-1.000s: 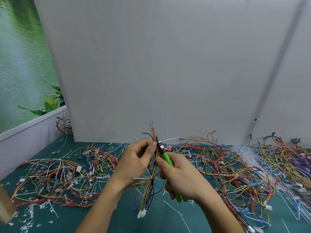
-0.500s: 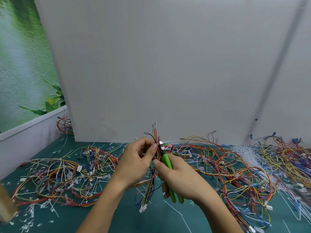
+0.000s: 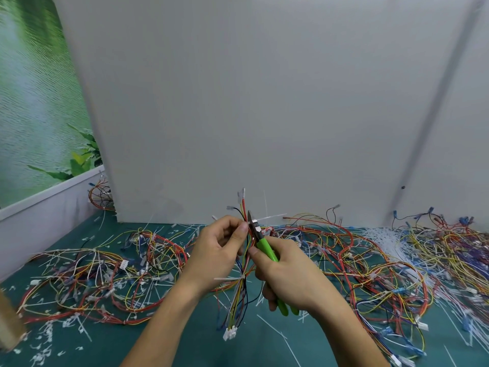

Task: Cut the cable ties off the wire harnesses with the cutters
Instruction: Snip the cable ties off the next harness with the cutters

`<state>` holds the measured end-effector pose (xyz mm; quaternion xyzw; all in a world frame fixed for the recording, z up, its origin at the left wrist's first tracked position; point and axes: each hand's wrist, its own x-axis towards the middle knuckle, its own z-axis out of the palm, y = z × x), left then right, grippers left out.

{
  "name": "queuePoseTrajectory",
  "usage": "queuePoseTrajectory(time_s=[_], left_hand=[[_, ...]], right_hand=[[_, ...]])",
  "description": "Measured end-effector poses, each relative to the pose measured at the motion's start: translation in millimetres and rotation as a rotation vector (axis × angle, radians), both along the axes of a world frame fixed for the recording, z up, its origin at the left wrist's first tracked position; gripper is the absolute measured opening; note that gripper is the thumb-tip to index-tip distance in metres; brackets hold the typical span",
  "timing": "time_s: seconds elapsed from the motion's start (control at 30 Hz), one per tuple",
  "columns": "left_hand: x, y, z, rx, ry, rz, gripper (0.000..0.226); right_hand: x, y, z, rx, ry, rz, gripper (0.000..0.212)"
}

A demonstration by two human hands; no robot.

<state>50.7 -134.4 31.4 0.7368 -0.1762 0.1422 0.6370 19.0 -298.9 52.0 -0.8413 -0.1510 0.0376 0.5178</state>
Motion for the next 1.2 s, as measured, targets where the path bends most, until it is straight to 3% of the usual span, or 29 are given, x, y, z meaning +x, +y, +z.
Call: queuePoseTrajectory(time_s=[0.5,1.2], left_hand=[[3.8,-9.9,-6.6,-0.093,0.092,0.061,0.014],[1.8,-3.8,-6.1,0.028,0.007,0.081,0.012]], right_hand=[[-1.2,4.0,1.7,-0.011,0.063,0.040,0.033],[4.3,-1.6,-5.6,-0.111,0.004,0.000,0.023]])
